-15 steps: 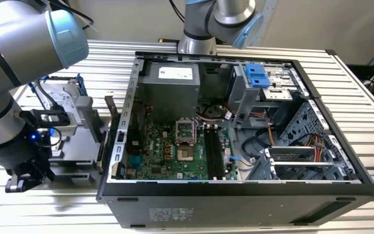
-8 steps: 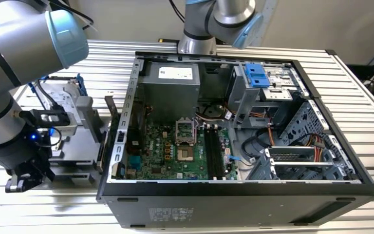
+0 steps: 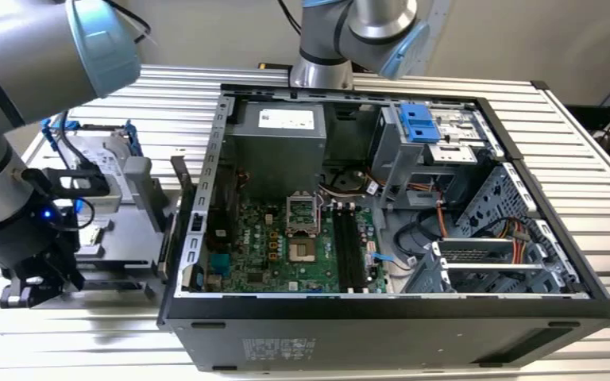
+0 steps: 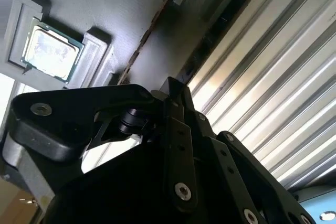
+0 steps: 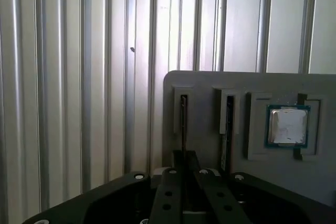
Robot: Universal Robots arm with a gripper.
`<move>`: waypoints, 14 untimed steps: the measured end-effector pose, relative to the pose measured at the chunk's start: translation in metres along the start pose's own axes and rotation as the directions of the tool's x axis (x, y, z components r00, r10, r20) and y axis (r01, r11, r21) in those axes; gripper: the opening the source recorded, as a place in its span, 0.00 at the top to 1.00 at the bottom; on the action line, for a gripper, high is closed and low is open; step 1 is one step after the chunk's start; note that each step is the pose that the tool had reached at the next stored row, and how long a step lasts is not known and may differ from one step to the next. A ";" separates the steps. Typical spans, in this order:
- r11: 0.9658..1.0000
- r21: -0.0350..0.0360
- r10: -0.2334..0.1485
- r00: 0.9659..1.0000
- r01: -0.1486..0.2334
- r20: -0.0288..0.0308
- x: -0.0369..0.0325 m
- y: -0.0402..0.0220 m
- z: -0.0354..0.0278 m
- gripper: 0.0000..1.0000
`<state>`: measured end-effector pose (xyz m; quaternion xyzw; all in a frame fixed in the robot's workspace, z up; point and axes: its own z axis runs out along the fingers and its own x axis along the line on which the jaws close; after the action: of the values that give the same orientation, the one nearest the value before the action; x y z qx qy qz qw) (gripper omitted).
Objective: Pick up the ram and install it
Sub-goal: 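Pick up the ram and move it above insertion slot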
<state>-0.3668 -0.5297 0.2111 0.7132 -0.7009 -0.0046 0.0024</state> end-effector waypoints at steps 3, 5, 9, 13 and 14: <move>1.000 0.000 0.000 1.000 0.000 0.000 0.0000 0.0001 -0.0087 1.00; 1.000 0.000 0.000 1.000 0.000 0.000 0.0000 0.0001 -0.0133 1.00; 1.000 0.000 0.000 1.000 0.000 0.000 -0.0001 0.0002 -0.0208 1.00; 1.000 0.000 0.000 1.000 0.000 0.000 -0.0001 0.0003 -0.0281 1.00; 1.000 0.000 0.000 1.000 0.000 0.000 -0.0001 0.0003 -0.0301 1.00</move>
<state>-0.3668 -0.5298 0.2411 0.7131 -0.7011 -0.0045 0.0024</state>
